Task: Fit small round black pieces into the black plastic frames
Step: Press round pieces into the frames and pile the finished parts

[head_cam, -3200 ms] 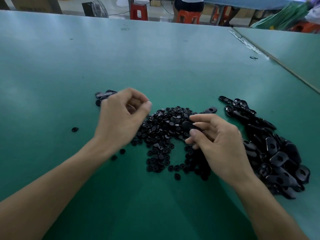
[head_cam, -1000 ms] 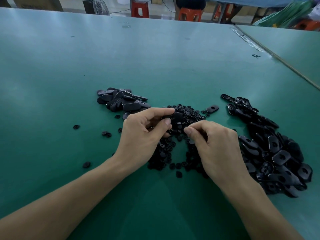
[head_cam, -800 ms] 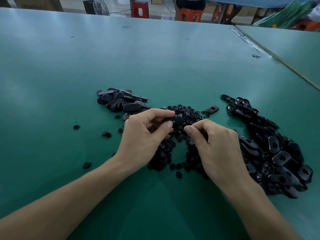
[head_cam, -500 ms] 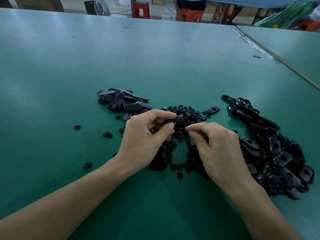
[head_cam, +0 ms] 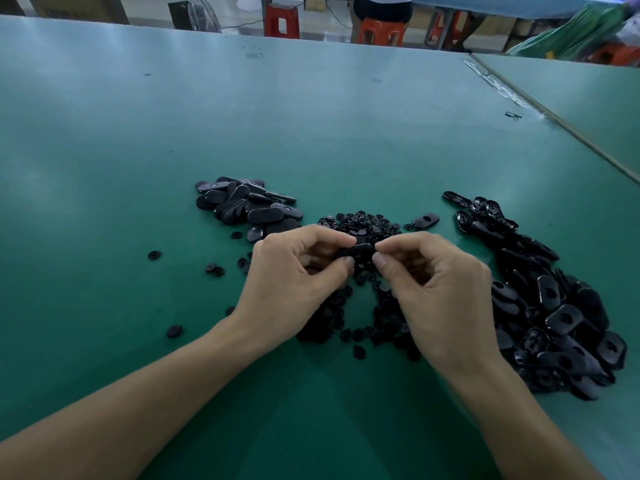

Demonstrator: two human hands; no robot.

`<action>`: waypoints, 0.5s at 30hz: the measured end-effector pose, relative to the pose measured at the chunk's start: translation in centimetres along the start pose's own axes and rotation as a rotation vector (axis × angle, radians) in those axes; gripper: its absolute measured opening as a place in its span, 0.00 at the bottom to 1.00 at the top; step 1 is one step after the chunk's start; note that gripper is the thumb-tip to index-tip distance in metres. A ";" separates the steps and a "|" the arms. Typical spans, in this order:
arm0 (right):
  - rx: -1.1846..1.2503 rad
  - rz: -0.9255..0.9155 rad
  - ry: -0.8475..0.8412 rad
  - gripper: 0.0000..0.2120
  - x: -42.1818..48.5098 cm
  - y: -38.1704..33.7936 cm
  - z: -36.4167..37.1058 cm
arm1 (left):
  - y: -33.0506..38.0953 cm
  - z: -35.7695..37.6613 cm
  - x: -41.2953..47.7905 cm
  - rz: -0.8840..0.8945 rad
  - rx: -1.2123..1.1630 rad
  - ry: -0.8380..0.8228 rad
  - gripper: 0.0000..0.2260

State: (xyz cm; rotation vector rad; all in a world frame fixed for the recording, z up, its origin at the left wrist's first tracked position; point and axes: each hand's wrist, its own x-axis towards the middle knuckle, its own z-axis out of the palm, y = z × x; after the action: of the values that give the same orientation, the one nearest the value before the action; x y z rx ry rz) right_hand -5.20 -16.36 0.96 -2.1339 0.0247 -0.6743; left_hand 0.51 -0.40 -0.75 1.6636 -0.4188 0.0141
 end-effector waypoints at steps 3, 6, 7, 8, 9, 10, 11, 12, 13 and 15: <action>0.054 0.043 -0.033 0.09 0.0 -0.1 0.2 | -0.1 -0.1 0.0 0.006 -0.002 -0.025 0.10; 0.121 0.090 -0.055 0.09 -0.1 -0.2 0.4 | 0.1 -0.1 -0.1 0.025 -0.010 -0.052 0.09; 0.138 0.105 -0.063 0.09 -0.2 -0.2 0.5 | 0.1 0.0 -0.1 0.032 -0.015 -0.057 0.09; 0.151 0.117 -0.074 0.09 -0.2 -0.2 0.6 | 0.2 0.0 -0.2 0.037 -0.020 -0.063 0.09; 0.162 0.125 -0.087 0.09 -0.3 -0.2 0.6 | 0.2 0.0 -0.2 0.040 -0.026 -0.069 0.09; 0.171 0.127 -0.097 0.09 -0.4 -0.2 0.7 | 0.3 0.0 -0.2 0.043 -0.029 -0.074 0.09; 0.176 0.123 -0.099 0.09 -0.4 -0.3 0.7 | 0.3 0.0 -0.2 0.044 -0.030 -0.076 0.09; 0.177 0.119 -0.093 0.09 -0.4 -0.3 0.8 | 0.3 0.0 -0.2 0.042 -0.029 -0.076 0.09; 0.178 0.119 -0.081 0.09 -0.4 -0.3 0.7 | 0.2 0.0 -0.2 0.042 -0.027 -0.073 0.09; 0.198 0.129 -0.058 0.09 -0.4 -0.2 0.7 | 0.3 -0.1 -0.2 0.044 -0.022 -0.073 0.09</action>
State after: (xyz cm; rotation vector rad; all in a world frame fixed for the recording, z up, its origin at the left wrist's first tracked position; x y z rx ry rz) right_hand -5.25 -15.58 0.61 -1.9421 0.0607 -0.5173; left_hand 0.24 -0.30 -0.55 1.6367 -0.5091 -0.0187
